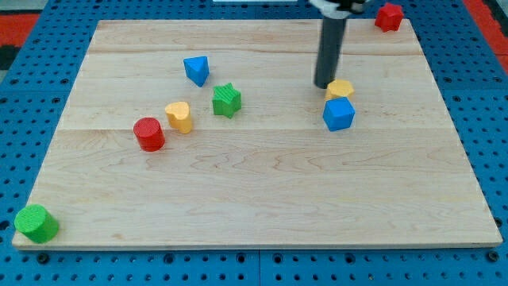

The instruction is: Push blue cube down towards bottom

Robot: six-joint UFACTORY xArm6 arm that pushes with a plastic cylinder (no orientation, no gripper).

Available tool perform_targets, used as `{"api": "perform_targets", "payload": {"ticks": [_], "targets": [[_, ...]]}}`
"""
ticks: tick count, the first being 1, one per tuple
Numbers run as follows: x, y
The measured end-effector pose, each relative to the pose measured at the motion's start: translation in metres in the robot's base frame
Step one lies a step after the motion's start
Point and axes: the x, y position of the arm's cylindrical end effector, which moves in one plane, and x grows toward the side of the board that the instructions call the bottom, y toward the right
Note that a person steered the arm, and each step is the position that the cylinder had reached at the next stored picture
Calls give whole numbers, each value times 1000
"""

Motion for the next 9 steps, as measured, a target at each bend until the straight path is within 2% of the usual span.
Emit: {"api": "perform_targets", "payload": {"ticks": [1, 4, 7, 9], "targets": [[0, 24], [6, -30], [60, 2], [104, 2]]}}
